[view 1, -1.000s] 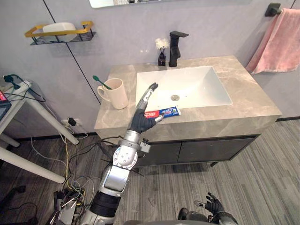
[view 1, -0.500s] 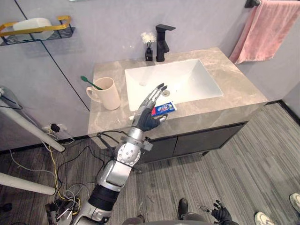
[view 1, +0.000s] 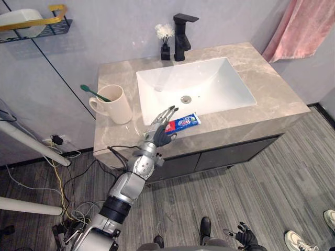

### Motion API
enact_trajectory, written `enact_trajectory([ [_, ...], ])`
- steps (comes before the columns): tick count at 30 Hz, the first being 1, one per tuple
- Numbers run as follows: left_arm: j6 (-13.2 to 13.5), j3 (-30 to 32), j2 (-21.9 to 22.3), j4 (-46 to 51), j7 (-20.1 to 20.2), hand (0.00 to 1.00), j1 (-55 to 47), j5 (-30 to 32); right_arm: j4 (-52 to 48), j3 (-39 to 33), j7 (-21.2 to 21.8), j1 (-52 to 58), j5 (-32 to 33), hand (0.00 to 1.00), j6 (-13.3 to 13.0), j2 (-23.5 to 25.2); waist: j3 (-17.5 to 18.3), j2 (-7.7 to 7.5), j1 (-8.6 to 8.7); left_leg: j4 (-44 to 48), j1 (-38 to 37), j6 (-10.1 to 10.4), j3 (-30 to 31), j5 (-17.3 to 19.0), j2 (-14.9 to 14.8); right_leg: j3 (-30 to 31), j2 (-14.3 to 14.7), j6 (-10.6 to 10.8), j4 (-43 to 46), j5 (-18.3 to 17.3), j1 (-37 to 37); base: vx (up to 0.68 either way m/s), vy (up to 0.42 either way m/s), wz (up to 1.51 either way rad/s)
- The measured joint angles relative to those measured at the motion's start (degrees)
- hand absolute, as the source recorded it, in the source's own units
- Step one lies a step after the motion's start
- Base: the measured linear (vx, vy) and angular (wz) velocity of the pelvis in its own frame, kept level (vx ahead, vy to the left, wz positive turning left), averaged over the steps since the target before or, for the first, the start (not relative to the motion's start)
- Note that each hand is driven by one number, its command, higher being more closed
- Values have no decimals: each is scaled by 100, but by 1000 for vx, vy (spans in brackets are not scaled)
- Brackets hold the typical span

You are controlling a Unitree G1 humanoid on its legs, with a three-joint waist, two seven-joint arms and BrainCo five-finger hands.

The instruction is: Organize washtable

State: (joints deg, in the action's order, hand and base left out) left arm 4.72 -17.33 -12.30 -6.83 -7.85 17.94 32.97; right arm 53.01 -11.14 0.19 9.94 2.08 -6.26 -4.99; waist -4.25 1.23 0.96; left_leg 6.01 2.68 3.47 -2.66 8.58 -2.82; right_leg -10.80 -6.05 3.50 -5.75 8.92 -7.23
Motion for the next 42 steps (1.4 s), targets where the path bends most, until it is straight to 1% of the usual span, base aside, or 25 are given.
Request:
enact_trajectory([
  [4, -113, 32, -47, -56, -163, 0, 86, 272, -5, 32, -1, -49, 0, 0, -3, 3, -142, -54, -2, -9, 22, -25, 13, -15, 25, 2, -20, 20, -18, 14, -21, -61, 0, 1],
  [9, -164, 191, -40, -53, -246, 0, 120, 391, -17, 38, -3, -50, 0, 0, -6, 1, -176, -17, 0, -26, 51, -24, 16, -16, -14, 0, -10, 19, -13, 13, -59, -7, -4, 0],
  [13, -164, 207, -40, -48, -206, 0, 124, 452, -21, 37, -4, -51, 2, 0, -6, -2, -185, -4, -2, -44, 43, -24, 19, -16, -11, -5, -12, 19, -2, 13, -56, 0, 0, 0],
  [20, -204, 311, -144, -50, 13, 0, 111, 562, -34, 128, 3, -61, 6, 0, -5, -38, -215, -8, 2, -45, 40, -25, 35, -16, 3, -15, -4, 20, -21, 12, -46, 0, 0, 0],
  [21, -205, 381, -144, -50, 12, 100, 112, 610, -48, 210, 6, -78, 6, 0, -8, -66, -249, -7, 15, -47, 40, -25, 38, -16, 2, -15, -1, 20, -22, 12, -46, 0, 0, 0],
  [25, -232, 453, -194, -54, 22, 100, 116, 628, -66, 215, 5, -109, 8, 0, -13, -69, -318, -17, 62, -110, 44, -19, 39, -20, -3, -13, 6, 20, -22, 12, -69, 0, 0, 0],
  [28, -194, 477, -285, -29, 40, 100, 144, 627, -101, 218, 6, -109, 8, 0, -12, -109, -353, -6, 70, -113, 56, -13, 23, -23, -2, 2, 11, 21, -22, 12, -107, 0, 0, 0],
  [31, -172, 652, -337, -4, 48, 100, 248, 596, -242, 265, 6, -115, 11, 0, -12, -119, -484, -9, 125, -116, 62, -13, 6, -23, -2, 19, 13, 22, -21, 11, -124, -1, 0, -2],
  [33, -153, 707, -441, 45, 42, 100, 379, 585, -319, 290, 13, -119, 16, 0, -20, -133, -573, -8, 127, -115, 124, -14, -56, -23, -4, 78, 23, 22, -16, 12, -219, -7, -6, -11],
  [37, -81, 851, -439, 79, 2, 100, 427, 585, -389, 342, 15, -117, 17, 0, -20, -173, -664, 10, 127, -108, 195, -12, -113, -21, -16, 142, 60, 21, 3, 13, -314, 30, -11, -8],
  [39, -37, 894, -439, 101, -15, 100, 475, 616, -476, 440, 14, -118, 17, 0, -32, -210, -726, 9, 121, -109, 216, -13, -121, -19, -14, 147, 73, 21, 4, 13, -335, 16, -3, -2],
  [42, -38, 913, -412, 190, -179, 100, 458, 899, -554, 458, 15, -118, 16, 0, -153, -218, -744, 20, 104, -104, 293, -13, -137, -19, -14, 163, 76, 21, 5, 13, -418, 0, 0, 0],
])
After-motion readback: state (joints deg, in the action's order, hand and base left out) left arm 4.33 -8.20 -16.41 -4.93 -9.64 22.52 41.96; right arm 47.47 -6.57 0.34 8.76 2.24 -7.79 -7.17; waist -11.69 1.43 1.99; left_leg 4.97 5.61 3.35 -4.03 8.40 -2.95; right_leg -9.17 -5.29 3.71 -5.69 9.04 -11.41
